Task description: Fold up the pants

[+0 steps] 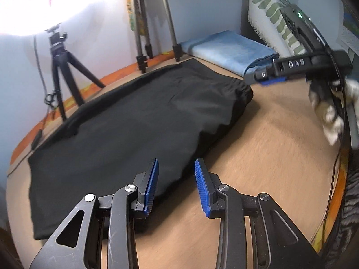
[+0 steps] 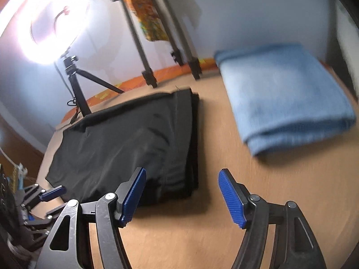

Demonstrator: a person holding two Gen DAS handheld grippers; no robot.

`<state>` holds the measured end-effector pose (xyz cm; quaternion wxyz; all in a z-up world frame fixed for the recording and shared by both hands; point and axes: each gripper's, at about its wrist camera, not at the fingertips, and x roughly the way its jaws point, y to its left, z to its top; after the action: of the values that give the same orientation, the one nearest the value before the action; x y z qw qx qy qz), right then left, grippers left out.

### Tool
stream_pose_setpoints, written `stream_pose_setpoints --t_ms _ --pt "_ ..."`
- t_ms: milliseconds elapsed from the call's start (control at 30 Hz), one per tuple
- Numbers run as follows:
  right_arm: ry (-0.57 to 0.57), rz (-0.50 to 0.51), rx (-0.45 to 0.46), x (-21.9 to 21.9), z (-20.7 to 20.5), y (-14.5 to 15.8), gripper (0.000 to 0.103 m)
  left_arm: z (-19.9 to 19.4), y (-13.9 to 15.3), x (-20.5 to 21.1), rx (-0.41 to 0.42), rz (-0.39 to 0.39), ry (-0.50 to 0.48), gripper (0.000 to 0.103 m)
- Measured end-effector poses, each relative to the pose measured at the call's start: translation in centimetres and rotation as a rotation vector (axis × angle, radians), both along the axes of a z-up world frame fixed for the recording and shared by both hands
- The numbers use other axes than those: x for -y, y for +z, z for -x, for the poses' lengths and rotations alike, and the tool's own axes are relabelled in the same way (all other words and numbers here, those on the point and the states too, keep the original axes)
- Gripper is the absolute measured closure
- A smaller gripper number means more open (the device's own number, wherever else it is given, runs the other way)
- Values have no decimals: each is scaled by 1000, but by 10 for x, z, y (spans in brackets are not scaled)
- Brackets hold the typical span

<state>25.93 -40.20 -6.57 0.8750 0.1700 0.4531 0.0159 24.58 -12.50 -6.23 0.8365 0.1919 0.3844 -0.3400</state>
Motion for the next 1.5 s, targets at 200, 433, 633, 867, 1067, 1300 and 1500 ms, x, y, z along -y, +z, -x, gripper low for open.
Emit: stream_pose_setpoints --t_ms 200,433,633,867,1067,1300,1500 --pt "-92 -250 -81 19 4 -37 32 -6 -4 5 -10 42 29 71" --pt "-105 -419 -52 19 -8 -48 35 -27 1 -6 12 69 119 71" --pt "-104 -349 -47 12 -13 -47 68 -38 -22 5 -9 -3 115 71" --pt "-82 -342 -3 14 -13 -33 73 -32 -19 15 16 1 84 63" --pt "-59 -375 -6 19 -13 -31 71 -3 -7 61 49 38 -41 41" --pt "-87 -336 2 47 -10 -18 58 11 -15 124 95 -20 -146 41" --pt "-128 -364 43 79 -6 -7 55 9 -28 165 150 -115 -205 41"
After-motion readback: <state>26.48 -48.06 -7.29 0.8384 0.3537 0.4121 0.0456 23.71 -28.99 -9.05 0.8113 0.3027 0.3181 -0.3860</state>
